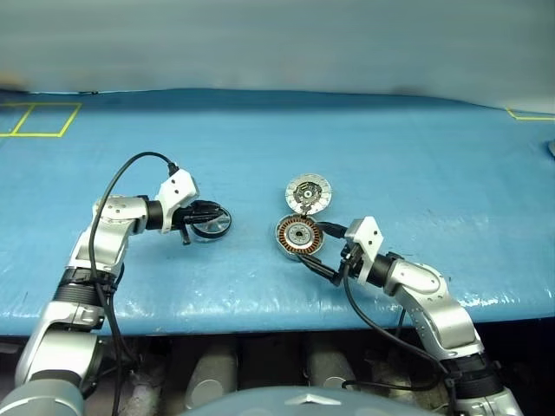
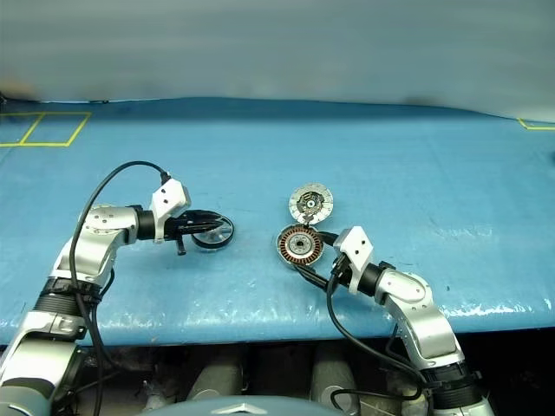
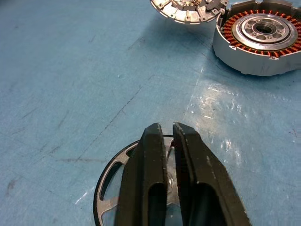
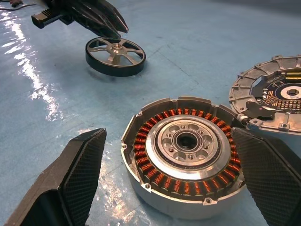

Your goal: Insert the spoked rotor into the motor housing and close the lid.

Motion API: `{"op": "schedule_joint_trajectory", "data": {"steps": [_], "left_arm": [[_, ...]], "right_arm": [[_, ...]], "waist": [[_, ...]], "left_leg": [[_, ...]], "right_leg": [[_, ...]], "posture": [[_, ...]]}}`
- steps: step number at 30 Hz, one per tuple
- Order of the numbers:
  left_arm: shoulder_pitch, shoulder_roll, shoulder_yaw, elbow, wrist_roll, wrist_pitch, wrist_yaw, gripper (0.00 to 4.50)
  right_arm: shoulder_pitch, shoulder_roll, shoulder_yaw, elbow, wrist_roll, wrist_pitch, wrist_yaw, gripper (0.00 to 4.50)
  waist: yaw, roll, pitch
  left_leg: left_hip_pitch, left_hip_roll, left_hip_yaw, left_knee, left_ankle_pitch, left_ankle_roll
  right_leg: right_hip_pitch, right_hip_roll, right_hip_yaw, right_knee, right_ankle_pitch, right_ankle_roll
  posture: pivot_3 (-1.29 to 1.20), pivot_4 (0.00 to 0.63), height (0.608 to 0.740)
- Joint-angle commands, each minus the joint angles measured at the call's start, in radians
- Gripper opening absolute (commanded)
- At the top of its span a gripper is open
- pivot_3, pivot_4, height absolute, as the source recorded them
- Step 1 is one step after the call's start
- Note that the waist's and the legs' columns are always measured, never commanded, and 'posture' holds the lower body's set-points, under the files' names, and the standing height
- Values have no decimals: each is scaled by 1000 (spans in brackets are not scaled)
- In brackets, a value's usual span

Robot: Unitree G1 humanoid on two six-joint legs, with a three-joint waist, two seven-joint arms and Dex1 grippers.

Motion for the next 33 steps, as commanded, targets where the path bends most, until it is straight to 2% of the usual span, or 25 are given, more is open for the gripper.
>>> {"op": "schedule_joint_trajectory", "data": {"steps": [1,4,11,20,27,33], "left_arm": [[-58,42,-30,-1,42,-7,-15,1866],[-91,71,-68,21,62,-3,-65,1866],[-113,102,-115,75,127,-29,-71,1866],[-55,146,-84,65,116,-59,-72,1866],[-34,121,-71,82,87,-20,-45,1866],[-40,85,-88,130,43,61,-89,1866]], "right_arm": [[-3,8,-11,-9,8,-28,0,4500],[-6,14,-8,-4,3,-34,-2,4500],[11,27,-4,-7,-5,-47,-13,4500],[35,5,-22,-12,0,-35,-14,4500],[26,4,-13,-8,-2,-33,-12,4500],[25,1,-18,-9,-2,-32,-15,4500]], "waist": [[1,0,0],[2,0,0],[-2,0,0],[-4,0,0],[-4,0,0],[-4,0,0]], "left_leg": [[0,0,0,0,0,0],[0,0,0,1,0,0],[0,0,0,0,0,0],[0,0,0,-1,0,0],[0,0,0,0,0,0],[0,0,1,0,0,0]], "right_leg": [[0,0,0,0,0,0],[0,0,0,0,0,0],[0,0,0,0,0,0],[-1,0,0,0,0,-1],[-1,0,0,0,0,-1],[0,0,0,0,0,0]], "posture": [[0,150,740],[0,150,740],[0,150,740],[0,150,740],[0,150,740],[0,150,740]]}}
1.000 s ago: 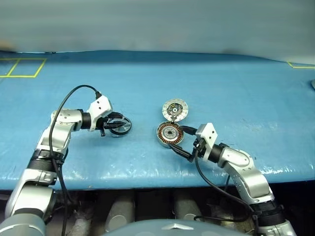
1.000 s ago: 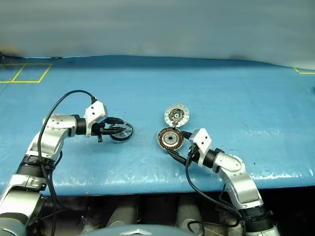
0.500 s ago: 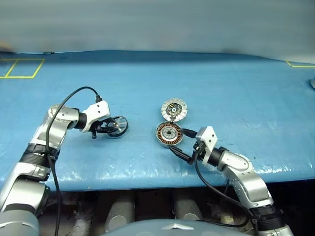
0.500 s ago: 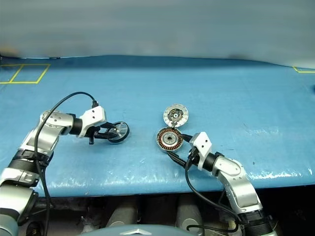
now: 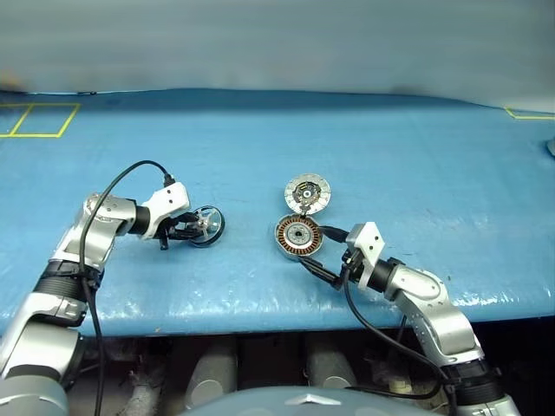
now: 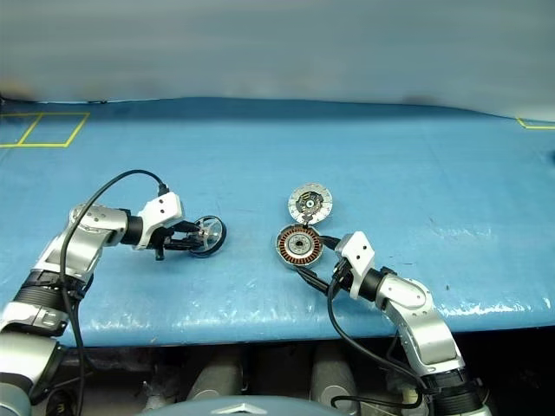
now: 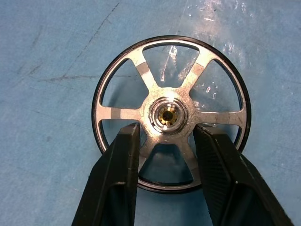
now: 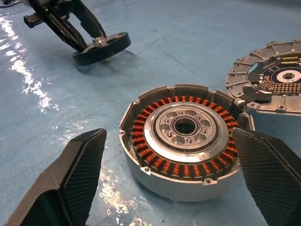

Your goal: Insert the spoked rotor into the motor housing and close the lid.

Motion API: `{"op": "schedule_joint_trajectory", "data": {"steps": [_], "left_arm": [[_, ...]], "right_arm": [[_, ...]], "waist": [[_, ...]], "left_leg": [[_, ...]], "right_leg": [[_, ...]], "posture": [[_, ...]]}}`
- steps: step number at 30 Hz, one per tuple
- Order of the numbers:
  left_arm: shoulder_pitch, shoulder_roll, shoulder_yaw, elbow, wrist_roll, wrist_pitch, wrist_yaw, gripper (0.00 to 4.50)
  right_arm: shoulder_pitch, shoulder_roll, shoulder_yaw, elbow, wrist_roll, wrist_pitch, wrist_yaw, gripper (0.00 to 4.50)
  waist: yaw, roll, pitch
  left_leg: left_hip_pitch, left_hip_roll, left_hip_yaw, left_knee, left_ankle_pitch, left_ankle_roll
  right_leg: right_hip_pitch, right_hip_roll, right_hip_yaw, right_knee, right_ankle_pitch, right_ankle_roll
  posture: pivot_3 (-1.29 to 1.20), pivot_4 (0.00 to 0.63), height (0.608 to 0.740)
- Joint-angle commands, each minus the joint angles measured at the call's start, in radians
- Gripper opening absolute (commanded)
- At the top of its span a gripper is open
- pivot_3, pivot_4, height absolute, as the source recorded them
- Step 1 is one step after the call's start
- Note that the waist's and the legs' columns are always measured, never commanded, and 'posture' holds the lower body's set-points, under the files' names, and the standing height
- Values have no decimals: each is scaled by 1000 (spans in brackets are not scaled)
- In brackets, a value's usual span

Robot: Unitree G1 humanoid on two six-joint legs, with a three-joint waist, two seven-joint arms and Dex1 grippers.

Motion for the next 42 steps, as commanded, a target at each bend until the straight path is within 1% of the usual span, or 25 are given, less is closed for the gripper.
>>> {"op": "schedule_joint_trajectory", "data": {"steps": [1,7,11,14,18,23,27,29,31,36,42], "left_arm": [[-10,-17,8,44,-17,28,-20,1866],[-9,-23,-12,92,10,19,-8,1866],[-16,-22,-9,101,-14,68,-43,1866],[-38,-36,-10,150,-41,130,-87,1866],[-72,-58,-10,201,-31,136,-97,1866],[-97,-69,-39,238,30,86,-68,1866],[-97,-60,-74,255,88,-35,-52,1866],[-98,-67,-64,267,94,-77,-30,1496],[-97,-71,-61,275,102,-110,-11,1434],[-92,-82,-42,289,88,-141,-13,1434],[-69,-96,8,250,36,-161,-35,1434]], "right_arm": [[-6,-6,-19,-21,9,-8,-1,4500],[8,-14,-26,-33,7,-9,-7,4500],[10,-15,-28,-36,8,-10,-8,4500],[0,-13,-24,-27,6,-9,-7,4500],[-7,-10,-23,-24,6,-9,-9,4500],[-3,-8,-27,-28,5,-10,-16,4500],[12,-10,-28,-34,5,-13,-20,4500],[10,-12,-28,-35,6,-12,-22,4500],[7,-14,-30,-36,6,-11,-22,4500],[-1,-15,-31,-32,9,-13,-17,4500],[-8,-10,-25,-12,3,-32,-11,4500]], "waist": [[0,0,0],[1,1,-1],[0,2,-1],[-1,2,-1],[-1,3,-2],[6,4,-2],[10,5,-3],[10,6,-4],[10,6,-4],[11,7,-4],[14,7,-4]], "left_leg": [[0,0,0,0,0,0],[2,0,0,0,0,0],[3,0,0,0,0,0],[3,0,0,0,0,0],[3,0,1,0,0,0],[3,0,1,0,0,0],[5,0,1,1,0,0],[9,0,1,1,0,0],[13,0,1,0,0,0],[14,0,1,0,0,0],[13,0,1,-1,0,0]], "right_leg": [[0,0,0,0,0,0],[2,0,0,0,0,0],[3,0,0,1,0,-1],[3,0,0,1,0,-1],[3,0,0,1,-1,-1],[3,0,0,1,0,-1],[6,0,0,1,-1,-1],[9,-1,0,1,-1,-1],[12,-1,0,1,-1,-1],[13,-2,0,1,-2,-1],[13,-2,0,0,-2,-2]], "posture": [[0,150,740],[0,150,740],[0,150,740],[0,150,740],[0,150,740],[0,150,740],[0,150,740],[0,150,740],[0,150,740],[0,150,740],[0,150,740]]}}
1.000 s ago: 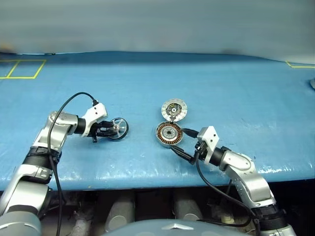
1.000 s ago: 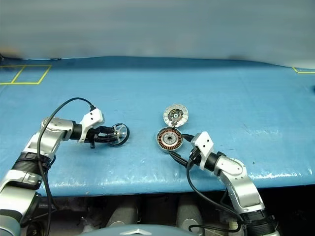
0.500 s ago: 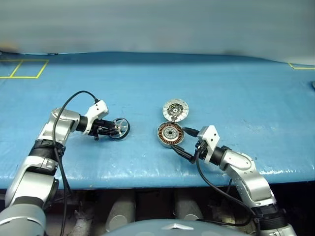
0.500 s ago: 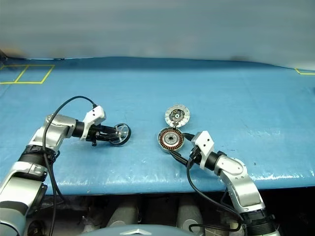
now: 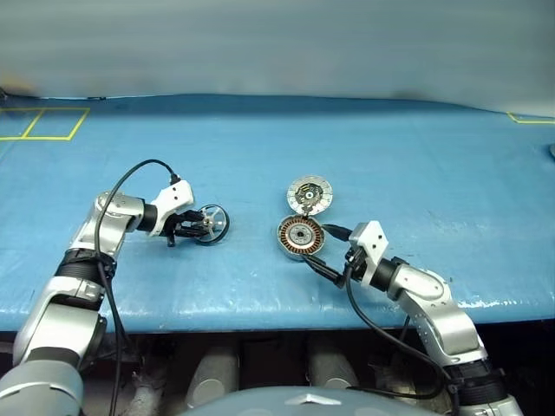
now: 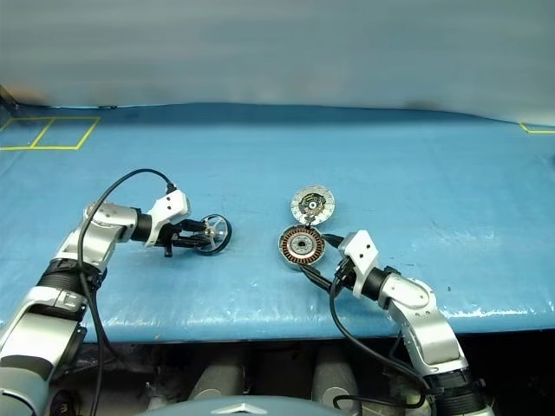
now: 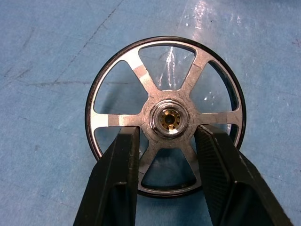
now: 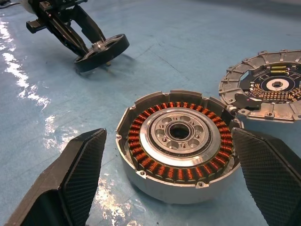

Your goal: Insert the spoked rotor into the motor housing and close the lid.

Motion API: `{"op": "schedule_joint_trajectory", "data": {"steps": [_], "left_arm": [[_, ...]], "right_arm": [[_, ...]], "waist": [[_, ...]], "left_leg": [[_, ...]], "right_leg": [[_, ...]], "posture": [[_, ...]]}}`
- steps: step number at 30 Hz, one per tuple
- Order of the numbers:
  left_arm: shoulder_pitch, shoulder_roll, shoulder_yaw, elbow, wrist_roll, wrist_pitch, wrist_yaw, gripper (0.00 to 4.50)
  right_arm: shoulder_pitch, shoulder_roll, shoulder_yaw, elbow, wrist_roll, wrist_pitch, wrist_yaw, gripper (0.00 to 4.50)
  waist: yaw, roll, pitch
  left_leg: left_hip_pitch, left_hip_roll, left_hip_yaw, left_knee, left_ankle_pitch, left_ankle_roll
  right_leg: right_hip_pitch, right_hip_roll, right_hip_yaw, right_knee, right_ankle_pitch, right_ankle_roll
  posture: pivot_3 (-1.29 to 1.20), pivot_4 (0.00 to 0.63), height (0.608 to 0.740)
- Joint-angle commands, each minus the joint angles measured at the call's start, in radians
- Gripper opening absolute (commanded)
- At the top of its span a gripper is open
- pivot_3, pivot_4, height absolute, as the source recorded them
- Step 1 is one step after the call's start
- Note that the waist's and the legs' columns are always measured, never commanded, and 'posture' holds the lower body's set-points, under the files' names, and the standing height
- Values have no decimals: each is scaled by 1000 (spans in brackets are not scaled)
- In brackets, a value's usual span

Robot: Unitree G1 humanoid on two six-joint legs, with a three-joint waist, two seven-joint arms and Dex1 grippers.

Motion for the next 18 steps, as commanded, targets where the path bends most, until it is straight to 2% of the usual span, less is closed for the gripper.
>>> {"op": "schedule_joint_trajectory", "data": {"steps": [1,9,14,18], "left_arm": [[28,-17,8,-10,-12,-8,-1,1434],[37,-31,39,-104,-69,8,-32,1434],[15,-51,41,-122,-71,-16,-14,1434],[6,-75,42,-135,-86,-38,-17,1434]], "right_arm": [[-12,-1,-13,-8,3,-30,9,4500],[-16,-11,-14,1,-6,-45,21,4500],[-15,-10,-23,15,2,-44,27,4500],[-11,11,-38,40,10,-68,15,4500]], "waist": [[2,0,0],[7,-2,1],[2,-4,2],[-1,-5,3]], "left_leg": [[0,0,0,-1,0,0],[-2,0,0,-5,0,0],[-9,0,0,-6,0,0],[-11,0,0,-7,0,0]], "right_leg": [[0,0,0,0,0,0],[-3,0,0,-2,-1,0],[-11,1,0,-2,0,0],[-14,1,0,-2,2,4]], "posture": [[0,150,740],[0,150,740],[0,150,740],[0,150,740]]}}
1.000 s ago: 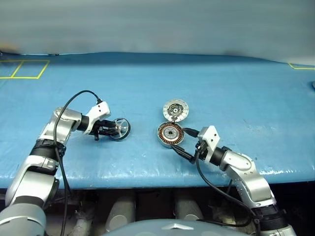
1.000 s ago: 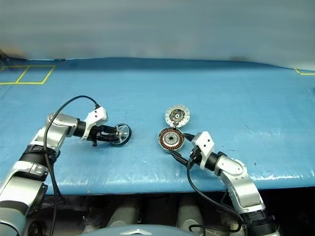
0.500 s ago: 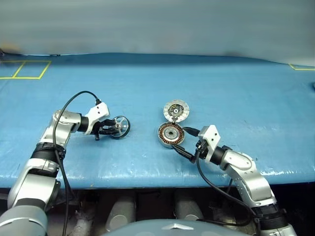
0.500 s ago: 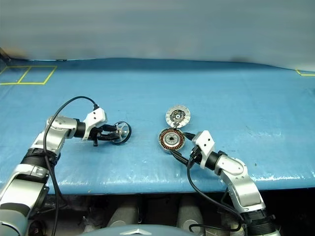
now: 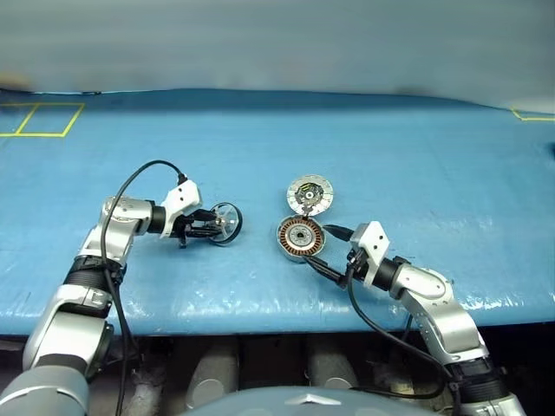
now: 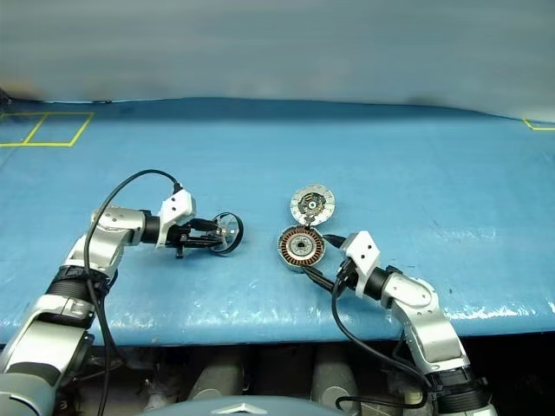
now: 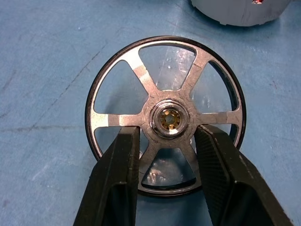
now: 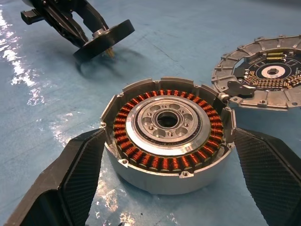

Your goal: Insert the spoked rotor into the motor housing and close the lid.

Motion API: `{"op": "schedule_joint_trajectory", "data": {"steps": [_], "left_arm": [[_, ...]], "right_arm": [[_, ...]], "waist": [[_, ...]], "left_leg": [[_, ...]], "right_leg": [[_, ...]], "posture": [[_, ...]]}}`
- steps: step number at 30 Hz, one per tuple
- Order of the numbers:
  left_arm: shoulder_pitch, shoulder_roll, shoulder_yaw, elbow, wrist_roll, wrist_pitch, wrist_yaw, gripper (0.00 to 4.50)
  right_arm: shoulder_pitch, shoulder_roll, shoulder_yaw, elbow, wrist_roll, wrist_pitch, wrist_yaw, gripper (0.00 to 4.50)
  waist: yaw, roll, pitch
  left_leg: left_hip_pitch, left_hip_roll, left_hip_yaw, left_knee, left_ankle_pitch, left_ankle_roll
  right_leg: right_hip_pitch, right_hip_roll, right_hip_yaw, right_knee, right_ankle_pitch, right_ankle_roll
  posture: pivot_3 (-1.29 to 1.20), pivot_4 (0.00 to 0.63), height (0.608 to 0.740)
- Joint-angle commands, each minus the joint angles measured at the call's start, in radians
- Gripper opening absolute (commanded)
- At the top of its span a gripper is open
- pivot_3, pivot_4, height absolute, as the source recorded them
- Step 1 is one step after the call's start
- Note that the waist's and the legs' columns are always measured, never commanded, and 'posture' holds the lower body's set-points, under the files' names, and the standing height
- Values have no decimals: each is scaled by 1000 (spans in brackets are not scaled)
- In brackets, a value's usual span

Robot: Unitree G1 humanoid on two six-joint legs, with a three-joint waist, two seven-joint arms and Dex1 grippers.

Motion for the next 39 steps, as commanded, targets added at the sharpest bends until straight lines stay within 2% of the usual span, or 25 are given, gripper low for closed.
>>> {"op": "schedule_joint_trajectory", "data": {"steps": [1,8,13,17,19,26,39], "left_arm": [[-33,-14,21,-47,-27,-44,-1,1434],[-112,-71,26,-12,-83,-21,-37,1434],[-207,-147,30,110,-85,-83,-45,1434],[-277,-181,0,209,-47,-125,-82,1434],[-315,-193,-35,269,7,-207,-84,1434],[-408,-274,-33,414,12,-263,-125,1434],[-484,-341,-66,531,82,-310,-191,1434]], "right_arm": [[1,25,-28,9,17,-72,-1,4500],[21,69,-58,62,48,-176,25,4500],[34,67,-69,69,37,-219,17,4500],[47,66,-76,66,38,-230,4,4500],[53,68,-80,67,37,-232,-6,4500],[89,90,-91,50,40,-265,-28,4500],[128,103,-90,41,9,-308,-73,4500]], "waist": [[-2,-2,1],[-2,-3,2],[-2,-3,2],[-8,-4,2],[-8,-4,2],[-6,-4,3],[-11,-5,3]], "left_leg": [[0,0,0,0,0,0],[0,0,0,1,0,0],[0,0,0,1,0,0],[0,0,0,1,0,0],[0,0,0,1,0,0],[-1,0,0,2,0,0],[-2,0,0,3,0,0]], "right_leg": [[0,0,0,0,0,0],[0,0,0,0,0,0],[1,0,0,0,0,1],[1,1,0,0,1,2],[1,1,0,0,1,2],[1,1,0,0,1,2],[1,1,0,0,2,3]], "posture": [[0,150,740],[0,150,740],[0,150,740],[0,150,740],[0,150,740],[0,150,740],[0,150,740]]}}
